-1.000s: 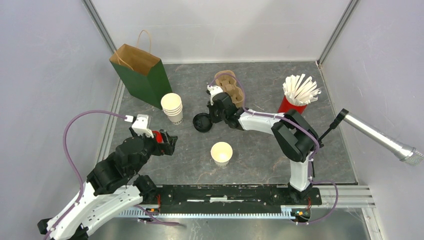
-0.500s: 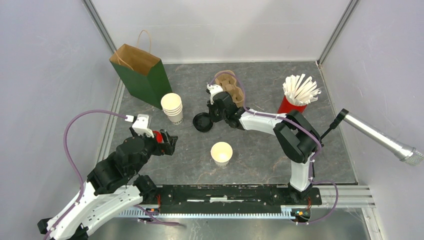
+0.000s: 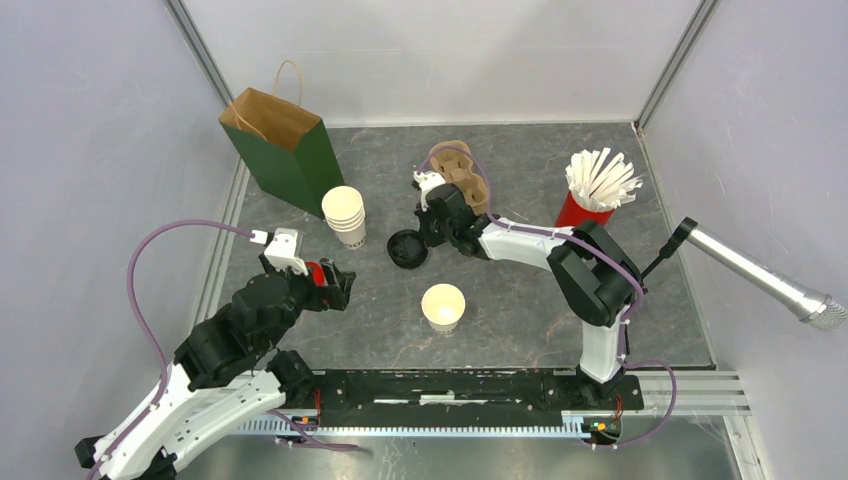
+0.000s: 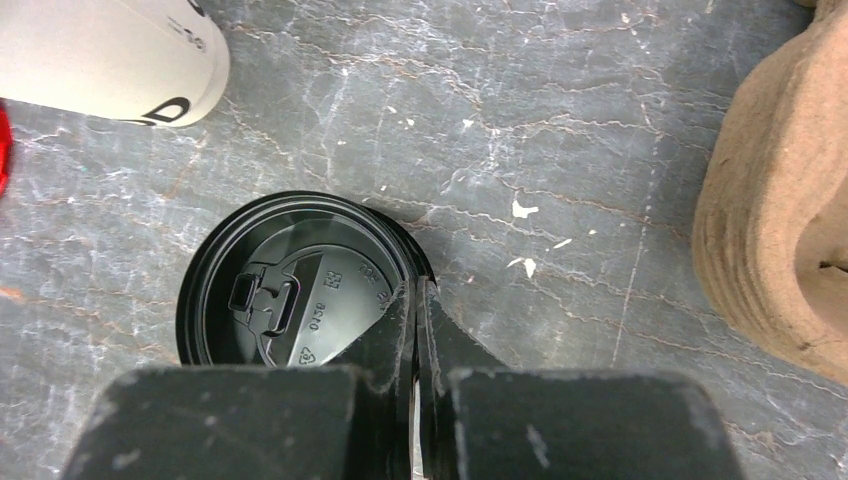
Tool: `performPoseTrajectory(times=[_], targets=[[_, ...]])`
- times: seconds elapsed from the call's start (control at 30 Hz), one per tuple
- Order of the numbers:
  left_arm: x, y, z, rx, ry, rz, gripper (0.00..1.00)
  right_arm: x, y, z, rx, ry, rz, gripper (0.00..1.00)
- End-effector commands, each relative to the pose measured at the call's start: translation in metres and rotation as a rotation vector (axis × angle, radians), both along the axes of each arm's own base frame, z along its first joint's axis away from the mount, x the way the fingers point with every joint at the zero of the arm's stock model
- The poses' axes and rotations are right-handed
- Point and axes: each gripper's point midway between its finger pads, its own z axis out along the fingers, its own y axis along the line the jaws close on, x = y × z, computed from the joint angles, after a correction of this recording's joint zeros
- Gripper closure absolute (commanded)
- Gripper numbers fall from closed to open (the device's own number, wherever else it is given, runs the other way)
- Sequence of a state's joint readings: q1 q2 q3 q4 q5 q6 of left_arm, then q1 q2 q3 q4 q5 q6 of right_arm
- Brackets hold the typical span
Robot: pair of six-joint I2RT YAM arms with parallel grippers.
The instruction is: Pack the takeout coffee
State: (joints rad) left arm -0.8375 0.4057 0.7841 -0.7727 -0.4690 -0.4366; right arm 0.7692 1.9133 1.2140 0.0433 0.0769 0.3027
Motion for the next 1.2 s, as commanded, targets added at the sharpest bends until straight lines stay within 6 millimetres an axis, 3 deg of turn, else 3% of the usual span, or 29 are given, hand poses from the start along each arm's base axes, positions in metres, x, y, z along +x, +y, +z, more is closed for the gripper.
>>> performPoseTrajectory(times=[0.0,0.27,0.77,0.87,1.0,1.17], targets=[[0.004,0.002,0.001,0.031,-0.02,0.004,0.0,0.003,0.02,0.055,0.163,-0.034,0.02,1.0],[0.004,0.002,0.001,0.031,-0.021,0.005,0.0,0.001,0.016,0.072,0.227,-0.035,-0.015,1.0],[0.005,-0.003,-0.004,-0.003,0.01,0.021,0.0,-0.003,0.013,0.065,0.313,0.036,0.0,1.0],[0.008,-0.013,-0.004,-0.116,0.054,0.063,0.02,-0.005,0.014,0.068,0.349,0.037,0.017,1.0],[0.018,-0.038,-0.012,-0.44,0.118,0.16,0.04,-0.007,0.016,0.067,0.368,0.037,0.042,1.0],[0.036,-0.051,-0.015,-0.732,0.097,0.246,0.2,-0.011,0.016,0.063,0.383,0.049,0.064,1.0]])
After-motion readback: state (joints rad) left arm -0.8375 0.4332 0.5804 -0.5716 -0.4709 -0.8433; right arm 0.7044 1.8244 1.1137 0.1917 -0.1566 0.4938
